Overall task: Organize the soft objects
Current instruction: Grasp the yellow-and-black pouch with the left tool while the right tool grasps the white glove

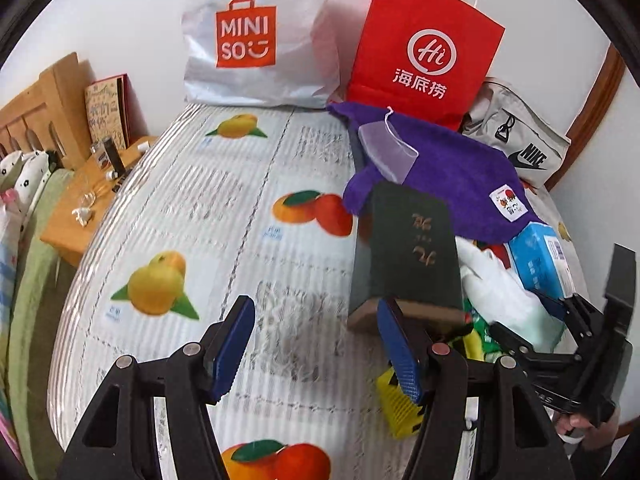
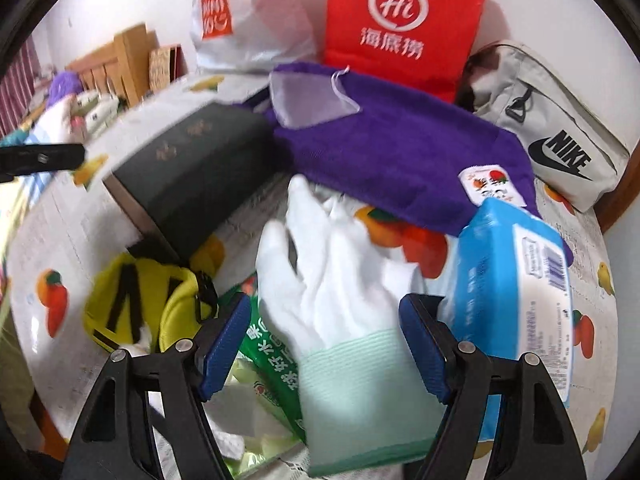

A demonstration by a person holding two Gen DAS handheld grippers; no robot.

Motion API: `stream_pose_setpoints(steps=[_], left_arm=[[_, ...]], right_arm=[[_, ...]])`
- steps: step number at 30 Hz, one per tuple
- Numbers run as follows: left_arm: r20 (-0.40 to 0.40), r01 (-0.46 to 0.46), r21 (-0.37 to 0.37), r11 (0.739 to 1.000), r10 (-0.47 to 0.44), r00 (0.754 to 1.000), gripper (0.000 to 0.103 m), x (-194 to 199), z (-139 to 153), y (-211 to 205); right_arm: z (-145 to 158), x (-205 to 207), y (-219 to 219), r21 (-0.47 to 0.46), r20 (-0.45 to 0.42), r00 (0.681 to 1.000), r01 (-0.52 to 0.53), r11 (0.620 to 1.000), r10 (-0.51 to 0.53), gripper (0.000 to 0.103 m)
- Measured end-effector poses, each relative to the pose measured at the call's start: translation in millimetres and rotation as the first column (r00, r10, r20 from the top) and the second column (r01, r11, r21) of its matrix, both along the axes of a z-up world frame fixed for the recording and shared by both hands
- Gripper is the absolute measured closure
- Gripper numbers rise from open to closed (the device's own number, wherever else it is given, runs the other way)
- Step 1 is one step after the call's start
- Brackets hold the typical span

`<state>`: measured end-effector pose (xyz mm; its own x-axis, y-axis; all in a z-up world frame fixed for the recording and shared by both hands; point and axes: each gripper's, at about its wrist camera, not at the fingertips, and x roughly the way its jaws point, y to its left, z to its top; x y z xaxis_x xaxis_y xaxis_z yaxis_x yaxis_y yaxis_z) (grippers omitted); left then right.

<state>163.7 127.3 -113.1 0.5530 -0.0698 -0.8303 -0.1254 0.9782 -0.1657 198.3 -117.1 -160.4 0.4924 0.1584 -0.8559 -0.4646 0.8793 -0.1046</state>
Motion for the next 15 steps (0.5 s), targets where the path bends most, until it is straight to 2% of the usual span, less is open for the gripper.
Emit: stream_pose_setpoints(steps=[2, 3, 4, 5, 6, 15], left_arm=[[-0.007, 0.006, -0.012, 1.0, -0.006, 1.0, 0.042, -2, -5, 1], [-0.011, 0.007, -0.016, 1.0, -0.007, 1.0, 0.042, -3, -7, 2], [-0.015, 0.01, -0.021, 1.0, -0.01, 1.0, 0.042, -4, -9, 2], [-0.015, 0.013, -0.024, 1.0, -0.013, 1.0, 0.042, -5, -11, 2], [-0.016, 0.018, -0.027, 0.999, -0.018, 1.0, 0.042, -5, -12, 2], [-0.015, 0.037, -0.055, 0.998, -0.038, 0.999, 0.042, -19, -19, -2]], right_arm=[[-2, -3, 6, -0.036, 0.035, 0.999, -0.011, 0.999, 0.012, 0.041], [-1, -4, 8, -0.058, 0.066, 0.998, -0.007, 0.998, 0.011, 0.055], [2, -4, 7, -0.048, 0.074, 0.997, -0.008, 0.999, 0.012, 0.065], [6, -3, 6, -0.02, 0.073, 0.997, -0.012, 1.0, 0.013, 0.07], [12, -2, 4, 0.012, 0.075, 0.997, -0.01, 1.0, 0.009, 0.086], [57, -12, -15, 0.22, 0.14, 0.99, 0.004, 0.975, -0.035, 0.088]])
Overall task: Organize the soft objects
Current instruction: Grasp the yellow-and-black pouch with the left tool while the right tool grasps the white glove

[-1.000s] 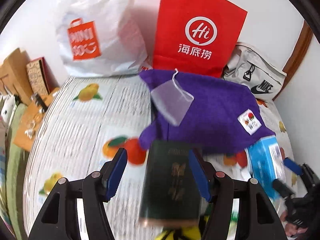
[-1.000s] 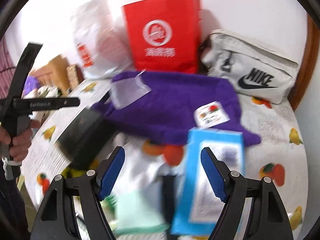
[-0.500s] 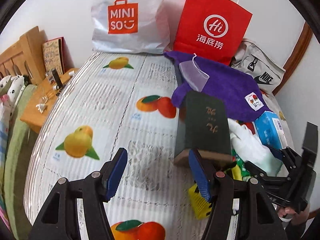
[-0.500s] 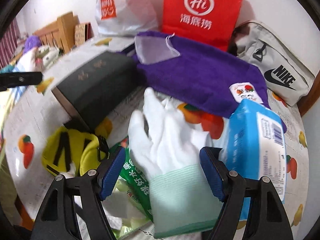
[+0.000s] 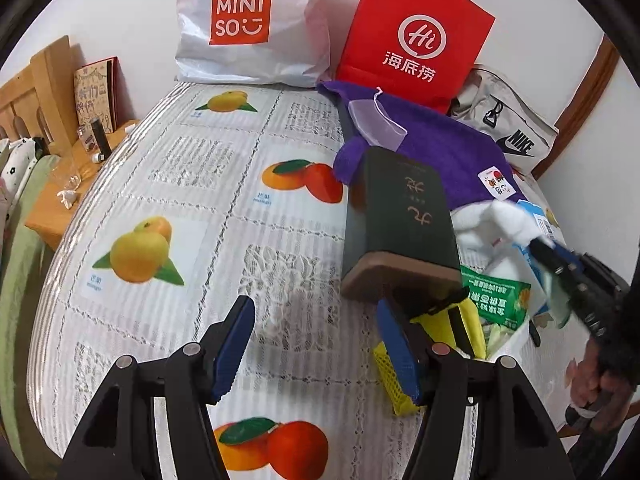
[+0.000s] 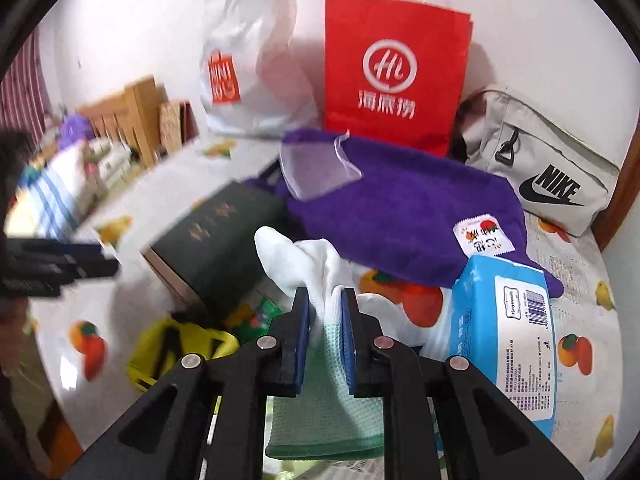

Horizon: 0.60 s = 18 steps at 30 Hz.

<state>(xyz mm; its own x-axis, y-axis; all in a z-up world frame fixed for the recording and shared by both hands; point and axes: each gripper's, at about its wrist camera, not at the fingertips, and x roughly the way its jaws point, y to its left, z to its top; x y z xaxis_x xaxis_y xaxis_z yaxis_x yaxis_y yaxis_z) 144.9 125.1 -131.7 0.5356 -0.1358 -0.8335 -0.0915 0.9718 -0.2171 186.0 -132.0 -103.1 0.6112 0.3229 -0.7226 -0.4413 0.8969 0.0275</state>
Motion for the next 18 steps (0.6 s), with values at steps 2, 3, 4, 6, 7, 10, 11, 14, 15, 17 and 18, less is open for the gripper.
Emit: stream_pose_setpoints(steps=[2, 3, 4, 6, 7, 10, 11, 14, 15, 17, 18], left_arm=[[-0.003, 0.009, -0.005, 1.0, -0.009, 1.0, 0.042, -4, -2, -2], [-0.005, 0.015, -0.011, 1.0, -0.015, 1.0, 0.042, -6, -4, -5], [-0.007, 0.018, -0.016, 1.0, -0.018, 1.0, 0.042, -8, -5, -7], [-0.011, 0.031, -0.025, 0.999, -0.031, 0.999, 0.042, -12, -8, -14], [-0.012, 0.039, -0.027, 0.999, -0.039, 0.999, 0.042, -13, -10, -18], [-0.023, 0.062, -0.024, 0.998, -0.063, 0.998, 0.042, -17, -17, -32], [-0.024, 0.07, -0.026, 0.997, -0.07, 0.997, 0.042, -18, -20, -37], [-0.023, 0.078, -0.021, 0.997, -0.079, 0.997, 0.042, -19, -26, -48], [-0.023, 0.082, -0.019, 0.996, -0.082, 0.996, 0.042, -20, -28, -51], [-0.014, 0.087, -0.013, 0.996, -0.087, 0.996, 0.042, -20, -32, -58], [-0.012, 0.087, -0.006, 0.996, -0.087, 0.996, 0.042, -20, -33, -61]], right_arm=[[8, -6, -4, 0.016, 0.026, 1.0, 0.013, 1.0, -0.014, 0.088], [12, -11, -7, 0.026, 0.035, 0.999, 0.022, 0.999, -0.023, 0.088], [14, -14, -10, 0.033, 0.041, 0.999, 0.03, 0.999, -0.031, 0.088], [20, -22, -20, 0.051, 0.056, 0.997, 0.049, 0.998, -0.052, 0.088], [22, -26, -25, 0.06, 0.058, 0.996, 0.059, 0.996, -0.063, 0.088], [25, -44, -43, 0.085, 0.054, 0.994, 0.092, 0.992, -0.097, 0.088], [25, -50, -50, 0.091, 0.052, 0.993, 0.098, 0.991, -0.103, 0.088], [24, -70, -68, 0.094, 0.051, 0.99, 0.126, 0.988, -0.131, 0.088], [24, -77, -74, 0.098, 0.053, 0.989, 0.134, 0.986, -0.14, 0.088], [24, -91, -88, 0.11, 0.053, 0.986, 0.151, 0.982, -0.158, 0.088], [23, -97, -95, 0.116, 0.048, 0.985, 0.16, 0.98, -0.167, 0.088]])
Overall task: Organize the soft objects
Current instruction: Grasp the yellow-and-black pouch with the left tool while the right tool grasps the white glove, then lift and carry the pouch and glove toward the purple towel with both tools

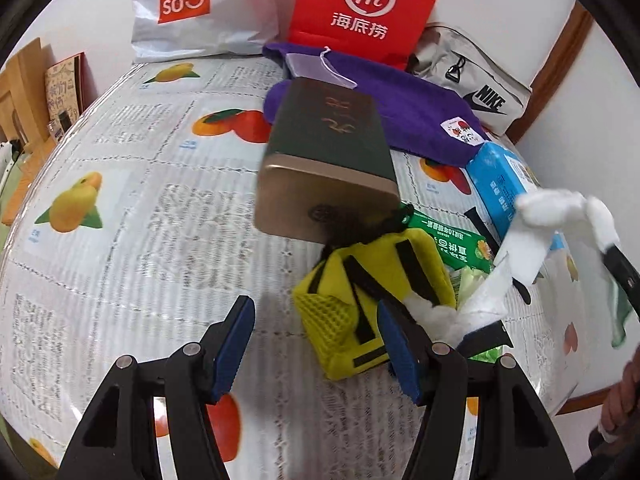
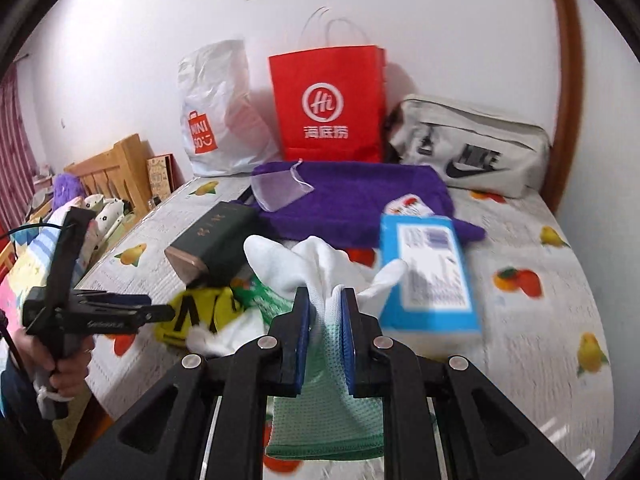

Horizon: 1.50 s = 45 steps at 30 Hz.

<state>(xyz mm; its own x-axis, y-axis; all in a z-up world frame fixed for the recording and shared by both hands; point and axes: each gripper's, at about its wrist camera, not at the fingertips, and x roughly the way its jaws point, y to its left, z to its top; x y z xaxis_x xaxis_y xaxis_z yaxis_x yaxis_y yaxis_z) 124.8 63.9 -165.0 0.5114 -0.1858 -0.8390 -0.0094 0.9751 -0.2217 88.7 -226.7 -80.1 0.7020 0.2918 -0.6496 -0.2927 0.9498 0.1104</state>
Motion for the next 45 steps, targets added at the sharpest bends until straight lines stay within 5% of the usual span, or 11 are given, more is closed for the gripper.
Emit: stream_pose_setpoints(steps=[4, 9, 16, 31, 35, 40, 43, 45], left_arm=[[0.004, -0.002, 0.026, 1.0, 0.002, 1.0, 0.042, 2, -8, -9], [0.028, -0.007, 0.046, 0.999, 0.006, 1.0, 0.064, 3, -11, -11], [0.042, -0.023, 0.043, 0.999, 0.021, 0.999, 0.075, 3, -9, -7], [0.117, -0.064, 0.072, 0.995, 0.055, 0.992, 0.077, -15, 21, 16], [0.137, -0.087, 0.07, 0.994, 0.077, 0.988, 0.077, -19, 30, 24], [0.16, -0.092, 0.056, 0.994, 0.082, 0.984, 0.077, -22, 40, 27], [0.169, -0.089, 0.047, 0.995, 0.08, 0.982, 0.077, -24, 44, 27], [0.17, -0.088, 0.046, 0.995, 0.079, 0.982, 0.077, -25, 45, 27]], right_arm=[[-5, -20, -19, 0.011, -0.017, 1.0, 0.027, 1.0, -0.027, 0.088], [-21, -36, -38, -0.01, -0.049, 0.997, 0.056, 0.998, -0.056, 0.088], [-74, -32, -49, -0.043, -0.194, 0.977, 0.079, 0.996, -0.086, 0.089], [-94, -41, -102, -0.088, -0.231, 0.932, 0.266, 0.96, -0.279, 0.09], [-98, -35, -93, -0.108, -0.224, 0.938, 0.247, 0.963, -0.265, 0.085], [-100, -24, -83, -0.088, -0.209, 0.947, 0.231, 0.969, -0.244, 0.052], [-102, -18, -75, -0.116, -0.178, 0.952, 0.229, 0.966, -0.248, 0.057], [-102, -16, -72, -0.127, -0.168, 0.954, 0.229, 0.965, -0.249, 0.077]])
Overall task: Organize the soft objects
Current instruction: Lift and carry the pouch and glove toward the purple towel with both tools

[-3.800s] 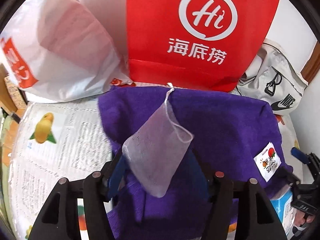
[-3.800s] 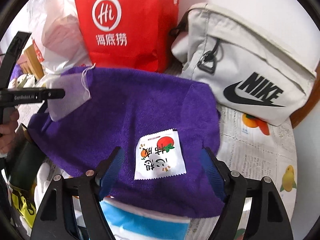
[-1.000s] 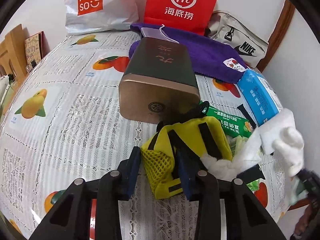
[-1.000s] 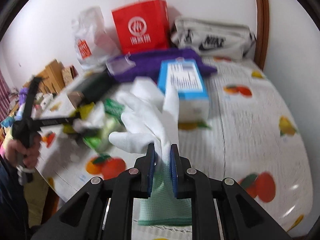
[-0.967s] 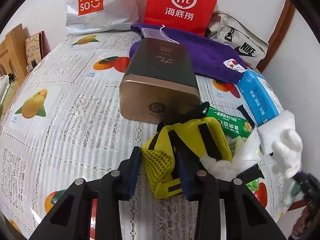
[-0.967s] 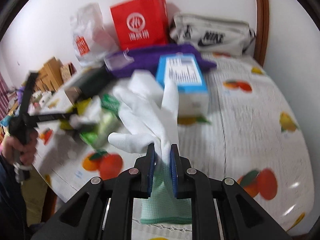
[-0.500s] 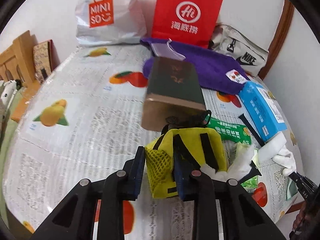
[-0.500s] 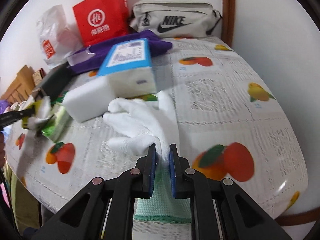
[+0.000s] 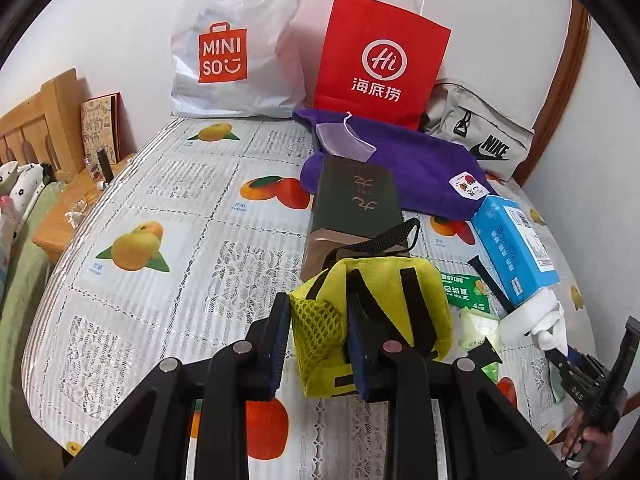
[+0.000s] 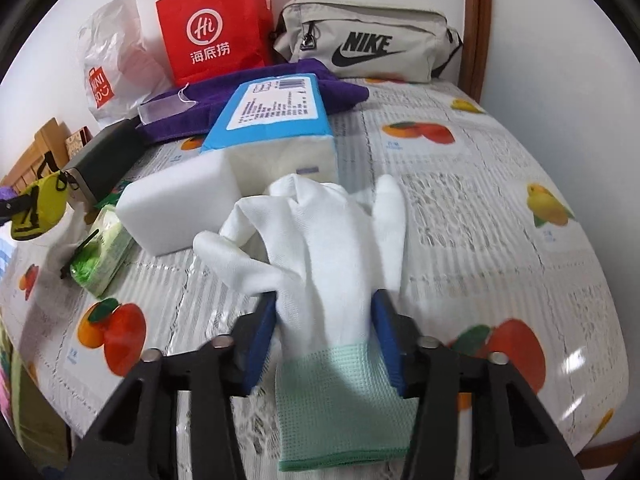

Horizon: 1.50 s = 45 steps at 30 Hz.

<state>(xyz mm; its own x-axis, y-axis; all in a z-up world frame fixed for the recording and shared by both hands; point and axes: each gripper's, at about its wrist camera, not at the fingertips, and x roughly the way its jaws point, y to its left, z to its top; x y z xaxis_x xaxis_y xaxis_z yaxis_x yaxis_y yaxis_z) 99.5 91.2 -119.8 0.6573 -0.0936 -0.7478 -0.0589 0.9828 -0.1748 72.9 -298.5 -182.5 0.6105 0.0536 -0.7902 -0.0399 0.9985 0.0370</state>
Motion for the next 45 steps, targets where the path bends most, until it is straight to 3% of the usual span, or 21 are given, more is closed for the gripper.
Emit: stream_pose_setpoints(steps=[1, 3, 8, 20, 30, 45], left_arm=[[-0.001, 0.0, -0.001, 1.0, 0.0, 1.0, 0.077, -1, 0, 0], [-0.001, -0.003, -0.004, 1.0, 0.003, 1.0, 0.077, -2, 0, 1], [0.003, -0.007, -0.01, 1.0, 0.007, 1.0, 0.077, -5, 3, 2], [0.047, 0.013, -0.034, 0.999, -0.012, 0.999, 0.077, -9, 36, -8], [0.082, 0.033, -0.02, 0.999, -0.031, 0.996, 0.077, 10, 67, -21], [0.069, 0.025, 0.006, 1.0, -0.026, 0.997, 0.077, 75, 82, -27]], right_arm=[[0, 0, 1, -0.004, -0.001, 1.0, -0.002, 1.0, 0.002, 0.09], [2, -1, 0, 0.0, 0.0, 1.0, -0.004, 1.0, 0.004, 0.093], [18, -15, -7, 0.052, 0.023, 1.0, -0.011, 0.999, 0.01, 0.094], [102, -27, -7, 0.103, 0.204, 0.978, -0.067, 0.992, 0.045, 0.094], [144, 13, 13, 0.116, 0.271, 0.955, -0.154, 0.981, 0.118, 0.094], [166, 100, 40, 0.1, 0.274, 0.944, -0.219, 0.971, 0.185, 0.094]])
